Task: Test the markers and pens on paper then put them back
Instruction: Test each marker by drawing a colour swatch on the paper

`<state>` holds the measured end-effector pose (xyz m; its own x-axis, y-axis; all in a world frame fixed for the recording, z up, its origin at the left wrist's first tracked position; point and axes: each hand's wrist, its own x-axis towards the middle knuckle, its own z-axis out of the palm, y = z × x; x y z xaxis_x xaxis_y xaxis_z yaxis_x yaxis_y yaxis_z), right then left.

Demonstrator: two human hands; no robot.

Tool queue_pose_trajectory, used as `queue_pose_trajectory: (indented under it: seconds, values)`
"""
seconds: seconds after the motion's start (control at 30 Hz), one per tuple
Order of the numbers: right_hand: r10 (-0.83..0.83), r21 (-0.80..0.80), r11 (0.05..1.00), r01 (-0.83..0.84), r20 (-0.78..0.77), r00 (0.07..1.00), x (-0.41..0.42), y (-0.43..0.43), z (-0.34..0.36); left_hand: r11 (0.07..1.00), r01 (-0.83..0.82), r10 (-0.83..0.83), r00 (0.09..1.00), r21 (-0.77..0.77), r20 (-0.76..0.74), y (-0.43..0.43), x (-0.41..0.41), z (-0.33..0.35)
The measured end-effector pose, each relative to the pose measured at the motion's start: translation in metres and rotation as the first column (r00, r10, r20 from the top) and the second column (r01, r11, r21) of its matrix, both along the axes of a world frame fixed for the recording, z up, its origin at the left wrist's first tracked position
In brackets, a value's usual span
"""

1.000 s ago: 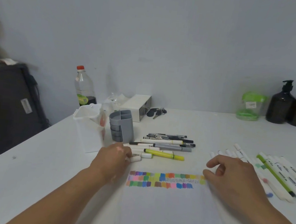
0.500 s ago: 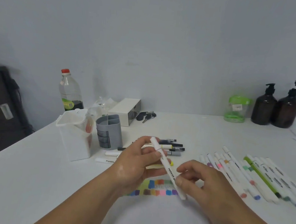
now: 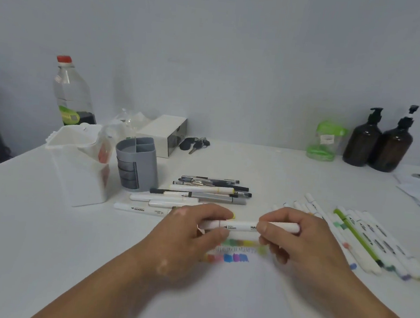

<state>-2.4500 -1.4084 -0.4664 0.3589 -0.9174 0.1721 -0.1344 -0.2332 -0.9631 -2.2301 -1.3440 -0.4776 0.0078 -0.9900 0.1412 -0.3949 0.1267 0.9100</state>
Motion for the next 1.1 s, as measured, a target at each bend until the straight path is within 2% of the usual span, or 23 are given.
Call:
queue_pose_trajectory:
  seconds: [0.13,0.23,0.4,0.5,0.57,0.63,0.7,0.77,0.87,0.93,1.03,1.1]
  values:
    - [0.049,-0.009,0.999,-0.048,0.091,0.995,0.003,0.003,0.001,0.990,0.087,-0.041,0.932,-0.112,0.359,0.004,-0.010,0.001]
    - [0.118,0.073,0.988,-0.136,0.203,0.972,0.005,0.004,-0.001,0.991,0.096,-0.049,0.916,-0.097,0.397,0.008,-0.015,0.005]
    - [0.265,0.132,0.943,-0.305,0.256,0.930,0.013,0.013,-0.007,0.980,0.131,-0.054,0.900,-0.152,0.432,0.007,-0.023,0.007]
    - [0.213,0.123,0.961,-0.247,0.235,0.948,0.016,0.015,-0.010,0.976,0.124,-0.036,0.905,-0.181,0.423,0.008,-0.025,0.007]
    - [0.118,0.123,0.981,-0.153,0.252,0.961,0.016,0.012,-0.010,0.980,0.110,-0.022,0.884,-0.163,0.466,0.008,-0.022,0.004]
    - [0.004,0.171,0.983,-0.060,0.314,0.949,0.013,0.007,-0.009,0.993,0.080,-0.016,0.822,-0.087,0.569,0.006,-0.019,0.000]
    - [-0.050,0.242,0.969,-0.042,0.358,0.932,0.010,0.004,-0.008,0.998,0.067,-0.043,0.749,-0.011,0.662,0.006,-0.018,-0.002]
    - [-0.033,0.289,0.955,-0.068,0.329,0.944,0.009,0.004,-0.009,0.998,0.057,-0.060,0.707,0.027,0.705,0.006,-0.019,-0.002]
    - [0.046,0.285,0.954,-0.095,0.171,0.984,0.012,0.008,-0.012,0.997,0.026,-0.074,0.699,0.079,0.711,0.006,-0.013,0.001]
    - [0.079,0.244,0.965,-0.092,0.065,0.995,0.013,0.010,-0.014,0.994,0.030,-0.097,0.704,0.107,0.704,0.007,-0.007,0.004]
    - [0.044,0.137,0.990,-0.029,-0.106,0.993,0.011,0.009,-0.016,0.994,0.033,-0.098,0.716,0.107,0.691,0.009,-0.002,0.004]
    - [0.031,0.108,0.994,-0.014,-0.159,0.987,0.011,0.010,-0.016,0.995,0.027,-0.090,0.716,0.101,0.692,0.010,-0.003,0.003]
